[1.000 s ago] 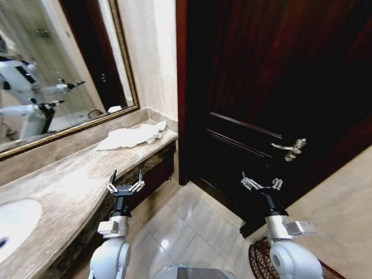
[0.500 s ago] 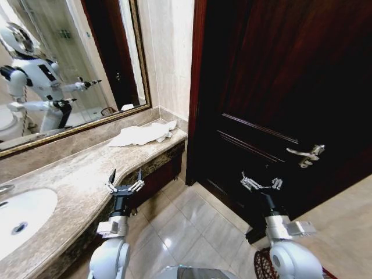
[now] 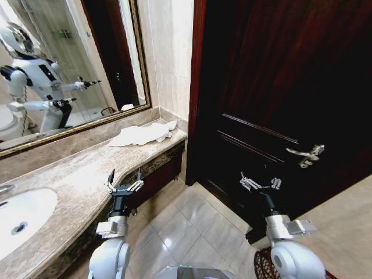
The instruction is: Discard the used towel into the hamper.
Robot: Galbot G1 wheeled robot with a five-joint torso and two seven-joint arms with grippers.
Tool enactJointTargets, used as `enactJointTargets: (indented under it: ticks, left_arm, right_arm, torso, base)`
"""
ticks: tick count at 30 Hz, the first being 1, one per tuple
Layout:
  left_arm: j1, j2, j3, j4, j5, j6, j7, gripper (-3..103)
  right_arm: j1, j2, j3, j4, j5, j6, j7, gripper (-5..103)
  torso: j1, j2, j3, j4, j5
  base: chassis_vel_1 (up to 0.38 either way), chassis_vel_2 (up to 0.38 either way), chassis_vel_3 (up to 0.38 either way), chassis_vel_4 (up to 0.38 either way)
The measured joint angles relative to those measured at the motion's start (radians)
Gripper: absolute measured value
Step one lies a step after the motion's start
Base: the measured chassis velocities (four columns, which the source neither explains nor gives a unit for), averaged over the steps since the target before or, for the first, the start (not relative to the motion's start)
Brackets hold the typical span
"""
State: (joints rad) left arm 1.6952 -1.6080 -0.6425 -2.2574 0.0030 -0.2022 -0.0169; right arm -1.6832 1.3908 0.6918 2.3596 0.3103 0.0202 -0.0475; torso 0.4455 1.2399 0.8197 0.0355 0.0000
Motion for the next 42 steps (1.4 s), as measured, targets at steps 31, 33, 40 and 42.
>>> enactJointTargets:
  ticks: [31, 33, 40, 42]
  left_arm:
    - [-0.007, 0.0, 0.002, 0.008, -0.005, 0.004, -0.011, 100]
    - [-0.008, 0.0, 0.003, 0.009, -0.004, 0.004, -0.011, 100]
    - [-0.007, 0.0, 0.005, 0.011, -0.005, 0.019, -0.011, 100]
    - [-0.007, 0.0, 0.005, 0.011, -0.006, 0.021, -0.012, 100]
  right_arm:
    - [-0.003, 0.005, -0.001, -0.007, 0.004, 0.019, -0.006, 100]
    - [-0.003, 0.005, -0.001, -0.007, 0.004, 0.02, -0.006, 100]
    - [-0.004, 0.006, -0.004, -0.007, 0.004, 0.02, -0.006, 100]
    - [-0.003, 0.006, -0.005, -0.007, 0.003, 0.02, -0.006, 100]
  torso:
    - [0.0, 0.0, 0.0, 0.0002, 0.0]
    - [0.0, 0.0, 0.0, 0.0001, 0.0001]
    - [0.0, 0.0, 0.0, 0.0002, -0.0001]
    - [0.0, 0.0, 0.0, 0.0001, 0.0]
  base:
    - [-0.056, 0.054, 0.057, -0.055]
    - [-0.087, 0.099, 0.085, -0.103]
    - [-0.097, 0.093, 0.096, -0.096]
    - [-0.108, 0.101, 0.113, -0.109]
